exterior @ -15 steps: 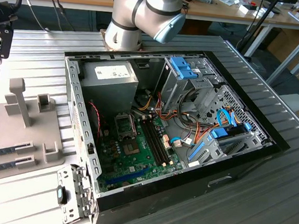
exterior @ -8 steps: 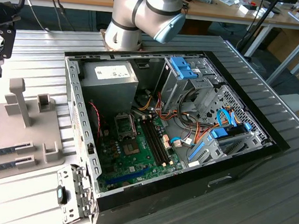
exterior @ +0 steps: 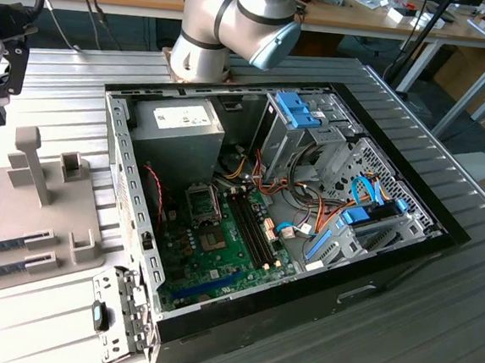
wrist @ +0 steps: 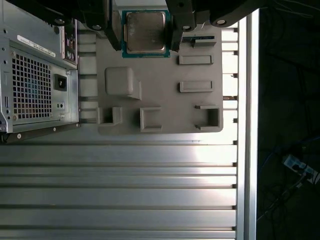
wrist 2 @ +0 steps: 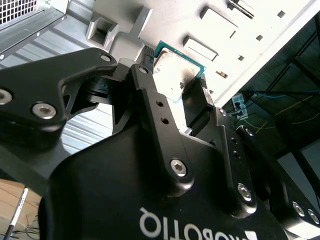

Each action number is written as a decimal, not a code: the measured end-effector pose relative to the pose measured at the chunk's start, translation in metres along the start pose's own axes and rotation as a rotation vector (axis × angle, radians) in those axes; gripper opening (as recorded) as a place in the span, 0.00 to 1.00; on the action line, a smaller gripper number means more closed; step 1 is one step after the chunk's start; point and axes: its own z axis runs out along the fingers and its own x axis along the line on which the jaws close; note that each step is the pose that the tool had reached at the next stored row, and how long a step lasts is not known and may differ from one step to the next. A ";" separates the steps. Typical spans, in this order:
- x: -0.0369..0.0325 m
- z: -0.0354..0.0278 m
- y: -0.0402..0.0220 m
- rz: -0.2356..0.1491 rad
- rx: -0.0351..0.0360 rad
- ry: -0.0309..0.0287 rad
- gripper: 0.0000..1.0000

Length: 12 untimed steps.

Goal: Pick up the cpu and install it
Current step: 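Pick up the cpu and move it towards the insertion slot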

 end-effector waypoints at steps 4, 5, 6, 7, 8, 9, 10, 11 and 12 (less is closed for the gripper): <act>-0.0010 0.0000 0.0000 0.000 0.0000 0.0000 0.47; -0.0015 0.0001 0.0000 0.000 0.0000 0.0000 0.47; -0.0020 0.0000 0.0000 0.000 0.0000 0.0000 0.47; -0.0023 0.0001 0.0000 0.000 0.0000 0.0000 0.47; -0.0025 0.0001 0.0000 0.000 0.0000 0.0000 0.47; -0.0027 0.0001 0.0000 0.000 0.0000 -0.0001 0.47; -0.0029 0.0001 0.0000 0.000 0.0000 0.0000 0.47; -0.0031 0.0001 0.0000 0.000 0.0000 0.0000 0.47; -0.0033 0.0001 0.0000 0.000 0.0000 0.0001 0.47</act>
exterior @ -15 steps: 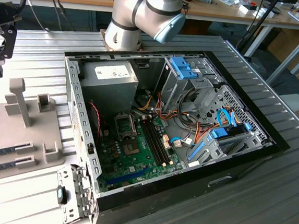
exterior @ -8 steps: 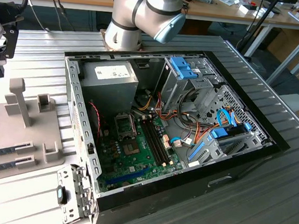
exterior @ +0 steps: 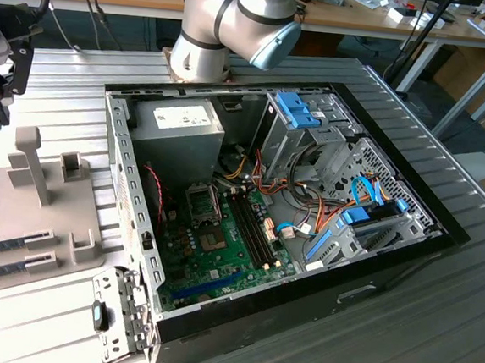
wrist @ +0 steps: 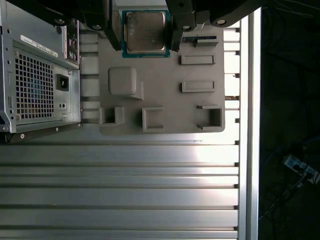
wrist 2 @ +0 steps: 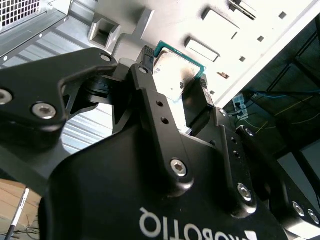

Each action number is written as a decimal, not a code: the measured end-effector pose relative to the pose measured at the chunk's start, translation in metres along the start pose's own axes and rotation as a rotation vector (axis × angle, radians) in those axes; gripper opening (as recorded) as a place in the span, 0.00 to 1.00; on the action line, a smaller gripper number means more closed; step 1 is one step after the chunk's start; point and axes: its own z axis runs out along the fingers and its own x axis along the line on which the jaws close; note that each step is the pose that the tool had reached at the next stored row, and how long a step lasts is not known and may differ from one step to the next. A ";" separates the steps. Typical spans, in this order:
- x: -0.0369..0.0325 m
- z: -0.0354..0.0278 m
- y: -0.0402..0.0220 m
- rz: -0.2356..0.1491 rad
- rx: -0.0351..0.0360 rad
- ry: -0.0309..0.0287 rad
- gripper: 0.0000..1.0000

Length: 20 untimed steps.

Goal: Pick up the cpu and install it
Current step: 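Pick up the cpu and move it towards the insertion slot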

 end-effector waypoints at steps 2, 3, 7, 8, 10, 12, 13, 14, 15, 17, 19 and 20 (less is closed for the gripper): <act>-0.0004 0.0001 0.0000 0.000 0.0000 -0.0001 0.47; -0.0009 0.0001 0.0000 0.000 -0.0001 -0.0001 0.47; -0.0022 0.0001 0.0000 0.000 0.0000 0.0000 0.47; -0.0025 0.0001 0.0000 0.000 0.0000 -0.0001 0.47; -0.0033 0.0001 0.0000 0.000 0.0000 -0.0001 0.47; -0.0041 0.0001 0.0000 0.000 0.0000 0.0000 0.47; -0.0044 0.0002 0.0000 0.000 -0.0001 -0.0001 0.47; -0.0048 0.0002 0.0001 0.000 -0.0001 -0.0002 0.47; -0.0052 0.0002 0.0001 0.000 0.0000 -0.0001 0.47; -0.0059 0.0003 0.0001 0.000 -0.0001 -0.0002 0.47; -0.0066 0.0002 0.0001 0.000 0.0000 -0.0001 0.47; -0.0068 0.0003 0.0001 0.000 -0.0001 -0.0001 0.47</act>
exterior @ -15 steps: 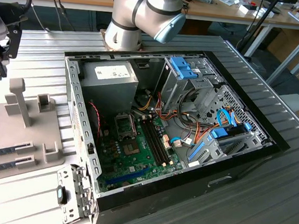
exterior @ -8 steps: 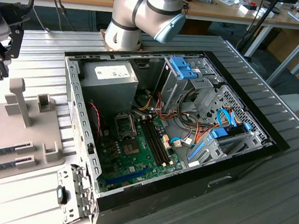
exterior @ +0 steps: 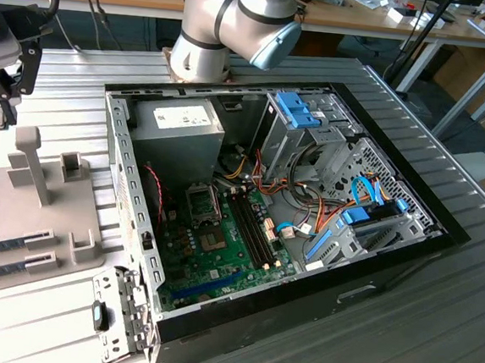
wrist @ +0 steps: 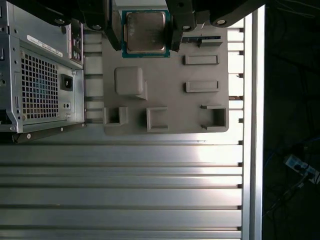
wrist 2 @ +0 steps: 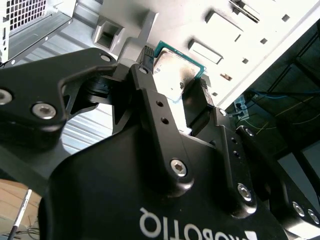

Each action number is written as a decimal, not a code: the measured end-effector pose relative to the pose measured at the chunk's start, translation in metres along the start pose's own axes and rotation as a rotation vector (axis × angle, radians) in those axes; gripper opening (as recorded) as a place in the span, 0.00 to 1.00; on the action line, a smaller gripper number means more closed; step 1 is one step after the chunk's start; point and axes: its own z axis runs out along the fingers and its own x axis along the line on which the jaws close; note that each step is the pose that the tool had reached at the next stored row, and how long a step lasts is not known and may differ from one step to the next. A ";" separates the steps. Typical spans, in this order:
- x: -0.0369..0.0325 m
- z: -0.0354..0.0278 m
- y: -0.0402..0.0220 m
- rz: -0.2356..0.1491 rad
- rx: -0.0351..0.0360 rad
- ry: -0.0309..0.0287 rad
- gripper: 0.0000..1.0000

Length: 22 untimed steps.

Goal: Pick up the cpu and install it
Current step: 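Pick up the cpu and move it towards the insertion slot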

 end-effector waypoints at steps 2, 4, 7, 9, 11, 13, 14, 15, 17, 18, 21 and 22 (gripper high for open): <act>-0.0008 0.0000 0.0000 0.000 0.0000 0.0001 0.47; -0.0018 0.0001 0.0000 0.000 0.0000 0.0000 0.47; -0.0035 0.0001 0.0000 0.000 0.0000 0.0001 0.47; -0.0047 0.0001 0.0001 0.000 0.0000 0.0001 0.47; -0.0060 0.0002 0.0001 0.000 0.0000 0.0000 0.47; -0.0069 0.0002 0.0001 0.000 0.0000 0.0001 0.47; -0.0073 0.0002 0.0001 0.000 0.0001 0.0001 0.47; -0.0081 0.0003 0.0001 0.000 0.0000 0.0001 0.47; -0.0090 0.0004 0.0001 0.000 0.0001 0.0000 0.47; -0.0098 0.0004 0.0001 0.000 0.0000 0.0001 0.47; -0.0122 0.0005 0.0001 0.000 0.0000 0.0000 0.47; -0.0128 0.0006 0.0001 0.000 0.0000 0.0001 0.47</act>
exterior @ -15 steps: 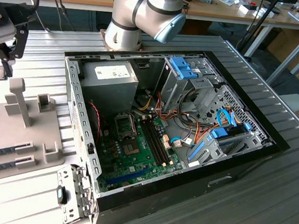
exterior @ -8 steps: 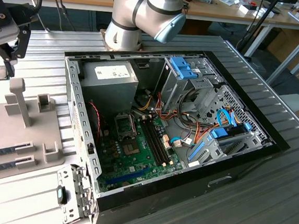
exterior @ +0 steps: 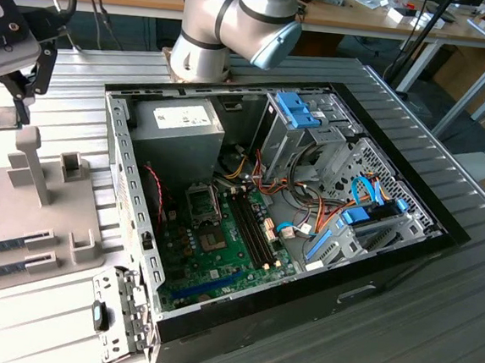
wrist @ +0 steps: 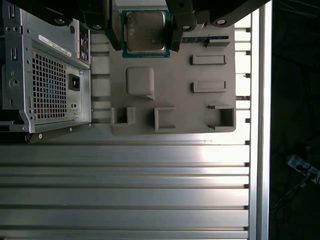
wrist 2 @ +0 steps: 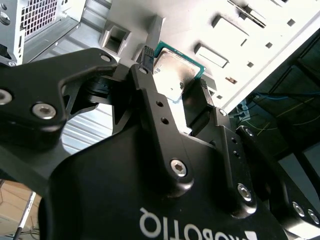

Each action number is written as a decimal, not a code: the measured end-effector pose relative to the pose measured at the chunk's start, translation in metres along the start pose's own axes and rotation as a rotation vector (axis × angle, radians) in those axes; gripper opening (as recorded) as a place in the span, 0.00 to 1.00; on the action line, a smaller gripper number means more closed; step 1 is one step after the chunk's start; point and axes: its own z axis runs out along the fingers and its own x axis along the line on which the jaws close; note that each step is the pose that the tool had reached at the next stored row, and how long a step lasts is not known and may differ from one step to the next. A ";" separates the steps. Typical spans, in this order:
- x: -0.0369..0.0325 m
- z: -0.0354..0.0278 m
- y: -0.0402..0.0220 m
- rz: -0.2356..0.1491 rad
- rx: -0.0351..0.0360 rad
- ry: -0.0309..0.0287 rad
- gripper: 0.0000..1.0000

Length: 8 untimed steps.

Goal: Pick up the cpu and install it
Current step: 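Pick up the cpu and move it towards the insertion slot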

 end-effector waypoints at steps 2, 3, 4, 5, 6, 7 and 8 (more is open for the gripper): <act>-0.0014 0.0001 0.0000 0.000 0.0000 0.0000 0.47; -0.0024 0.0002 0.0000 0.000 0.0000 0.0000 0.47; -0.0041 0.0003 0.0000 0.000 0.0000 0.0000 0.47; -0.0052 0.0003 0.0000 0.000 0.0000 0.0000 0.47; -0.0061 0.0004 0.0000 0.000 0.0000 -0.0001 0.47; -0.0070 0.0004 0.0001 0.000 0.0000 0.0000 0.47; -0.0079 0.0005 0.0001 0.000 0.0000 0.0000 0.47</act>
